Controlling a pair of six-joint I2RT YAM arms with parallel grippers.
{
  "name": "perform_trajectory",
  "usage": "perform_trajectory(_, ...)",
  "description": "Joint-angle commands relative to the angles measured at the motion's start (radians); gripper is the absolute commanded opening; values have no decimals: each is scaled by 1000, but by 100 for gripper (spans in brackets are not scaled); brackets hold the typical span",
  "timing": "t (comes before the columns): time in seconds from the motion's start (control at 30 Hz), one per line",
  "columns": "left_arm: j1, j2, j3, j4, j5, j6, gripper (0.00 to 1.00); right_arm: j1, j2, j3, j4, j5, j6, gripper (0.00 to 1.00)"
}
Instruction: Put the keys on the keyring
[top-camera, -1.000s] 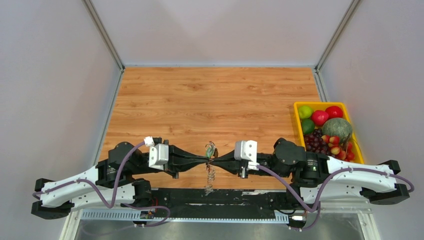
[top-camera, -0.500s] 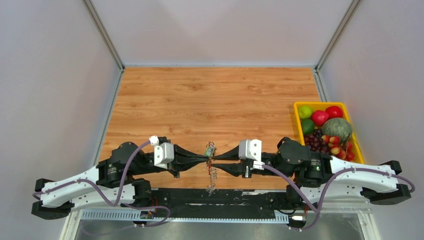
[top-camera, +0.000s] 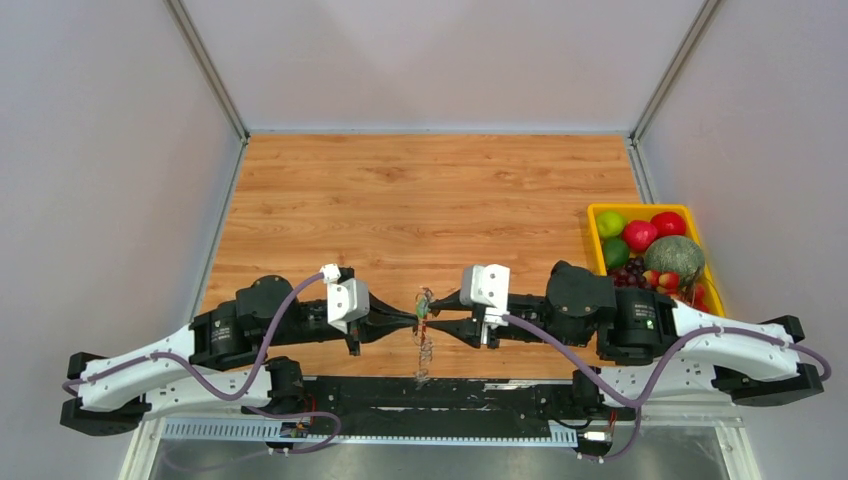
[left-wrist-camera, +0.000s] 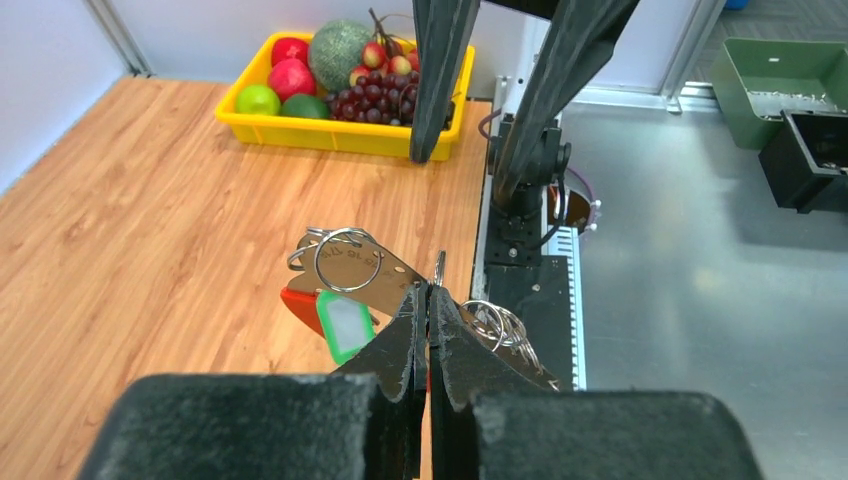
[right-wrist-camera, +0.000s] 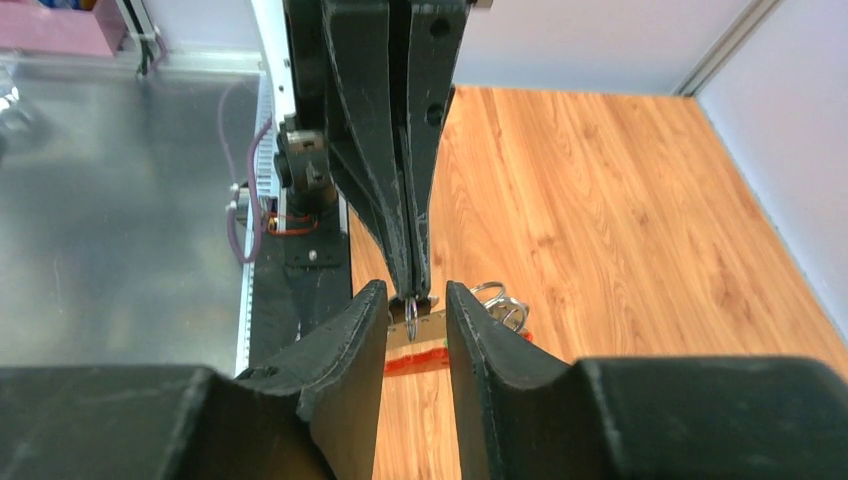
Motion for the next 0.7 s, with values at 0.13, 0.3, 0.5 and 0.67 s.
perform_trajectory(0.13,3,32,120,-145,-1,-24,0,4,61,99,-225,39,51,33)
perform_trajectory(0.3,2,52,147,-195,5,-20,0,4,87,125,-275,27,63,32)
perform_trajectory(0.5,2,71,175,-234,13,-13,0,4,133,149,-292,17,70,32)
perform_trajectory(0.67,3,75,191,-256,18,-13,0,3,164,150,-296,12,72,32)
